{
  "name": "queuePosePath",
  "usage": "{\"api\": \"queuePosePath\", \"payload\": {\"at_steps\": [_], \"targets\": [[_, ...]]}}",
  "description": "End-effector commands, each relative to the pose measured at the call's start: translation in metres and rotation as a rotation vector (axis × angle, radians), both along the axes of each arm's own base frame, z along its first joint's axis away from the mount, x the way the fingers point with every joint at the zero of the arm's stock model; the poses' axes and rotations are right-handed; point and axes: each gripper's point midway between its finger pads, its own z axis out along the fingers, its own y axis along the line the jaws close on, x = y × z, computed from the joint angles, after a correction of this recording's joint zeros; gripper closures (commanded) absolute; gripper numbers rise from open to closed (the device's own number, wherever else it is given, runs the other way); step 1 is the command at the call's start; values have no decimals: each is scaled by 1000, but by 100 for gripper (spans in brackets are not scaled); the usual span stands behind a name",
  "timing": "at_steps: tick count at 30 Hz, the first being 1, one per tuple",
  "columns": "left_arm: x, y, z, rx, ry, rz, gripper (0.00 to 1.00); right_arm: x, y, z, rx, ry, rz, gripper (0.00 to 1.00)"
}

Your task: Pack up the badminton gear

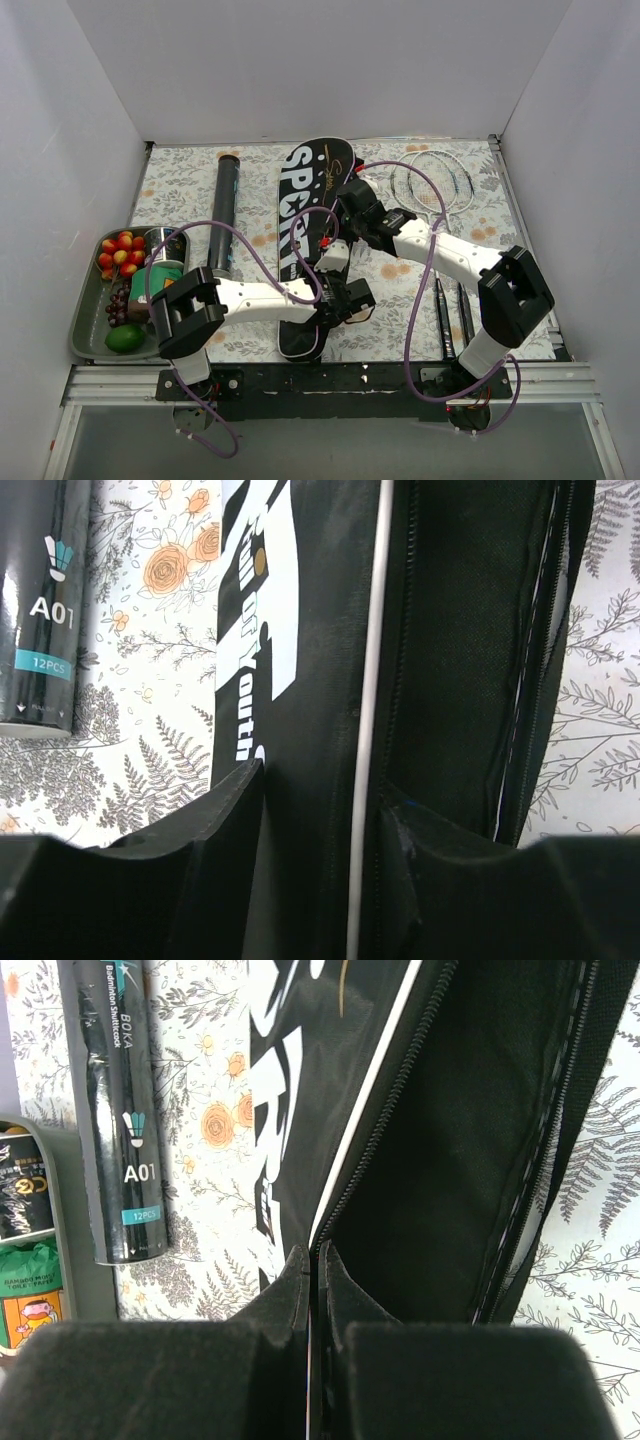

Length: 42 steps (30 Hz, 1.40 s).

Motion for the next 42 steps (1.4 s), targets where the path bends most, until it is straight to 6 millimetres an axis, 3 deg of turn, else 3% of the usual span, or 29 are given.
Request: {"api": "queuePosePath", "payload": {"at_steps": [1,5,9,15,16,18,19,21,25,26,28,30,31,34,40,42], "targets": [[6,9,21,-25,-67,27,62,4,3,29,48,-76,2,99],[5,14,31,-33,-74,26,67,5,4,26,41,-68,4,99],[7,17,33,-47,-75,19,100,5,6,17,39,-57,11,99],[21,16,39,-169,-41,-30,100,4,8,10,7,-69,64,96],[23,21,37,-162,-31,-36,100,3,6,9,-12,-63,71,73],[33,28,37,-201,-24,-21,100,7,0,17,-38,-84,92,57],[35,32,42,-209,-29,-26,100,10,-11,19,-60,-82,83,50],[41,40,42,-222,-35,-19,100,15,-28,34,-71,-118,65,46],[48,50,38,-244,-15,-26,100,26,-95,44,-171,-145,-7,44],[49,54,35,-239,-8,-27,100,21,-110,47,-178,-139,-14,44],[55,54,34,-269,-6,-34,100,21,-149,30,-228,-108,-64,44],[56,49,32,-294,7,-63,100,16,-176,28,-269,-111,-107,44],[57,48,32,-304,11,-68,100,13,-197,13,-305,-80,-135,44],[58,41,33,-328,24,-96,100,8,-233,-4,-401,-44,-177,44],[45,38,40,-397,46,-152,100,13,-290,-30,-483,38,-248,44],[40,37,41,-418,62,-174,100,12,-294,-39,-458,54,-229,44]]}}
